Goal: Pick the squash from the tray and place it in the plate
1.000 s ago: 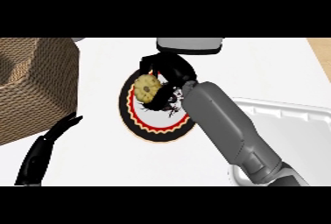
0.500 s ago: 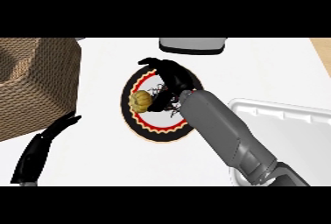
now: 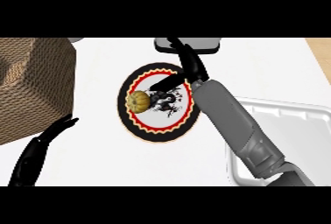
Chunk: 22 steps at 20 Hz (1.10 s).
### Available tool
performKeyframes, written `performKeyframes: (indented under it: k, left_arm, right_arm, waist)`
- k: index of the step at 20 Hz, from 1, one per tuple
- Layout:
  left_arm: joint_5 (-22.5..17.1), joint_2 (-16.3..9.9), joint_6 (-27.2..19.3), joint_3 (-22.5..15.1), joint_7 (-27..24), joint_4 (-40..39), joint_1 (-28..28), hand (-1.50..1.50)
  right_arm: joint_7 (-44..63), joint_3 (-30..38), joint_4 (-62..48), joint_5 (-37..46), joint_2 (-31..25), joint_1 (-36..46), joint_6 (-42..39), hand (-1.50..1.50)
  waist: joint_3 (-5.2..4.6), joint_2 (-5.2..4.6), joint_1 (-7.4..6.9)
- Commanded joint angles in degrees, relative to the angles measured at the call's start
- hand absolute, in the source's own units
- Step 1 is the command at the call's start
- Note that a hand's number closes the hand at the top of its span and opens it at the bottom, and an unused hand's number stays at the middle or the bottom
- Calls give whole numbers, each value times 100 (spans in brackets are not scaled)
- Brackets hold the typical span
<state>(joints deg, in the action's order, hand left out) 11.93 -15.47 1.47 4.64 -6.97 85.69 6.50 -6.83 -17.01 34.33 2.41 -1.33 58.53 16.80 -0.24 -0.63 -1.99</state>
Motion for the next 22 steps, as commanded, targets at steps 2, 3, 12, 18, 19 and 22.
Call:
performKeyframes:
  k: [2,3,12,18,19,22]
  left_arm:
    - [-139,-121,-6,249,-74,315,-4,0]
    - [49,45,-210,132,-108,119,-101,0]
    - [101,71,-176,104,53,129,-432,0]
    - [80,6,-37,175,-287,-107,-242,0]
    - [55,10,-4,132,114,251,-289,0]
    - [170,118,-190,152,23,-82,-604,0]
  right_arm:
    - [-322,907,-120,-677,-337,78,-305,-150]
    - [-810,1099,-130,-880,-573,-173,-638,-150]
    - [-2546,1764,-1186,-1126,-1555,-346,-2020,-150]
    - [-2835,1809,-1927,-916,-2219,-7,-2833,-150]
    - [-3054,1865,-2002,-926,-2321,-134,-2888,-150]
    - [-3289,1846,-2202,-819,-2301,-206,-2907,-150]
  waist:
    - [30,31,58]
    - [31,4,91]
    - [35,-47,-17]
    - [31,-65,-75]
    - [37,-61,-82]
    - [36,-62,-49]
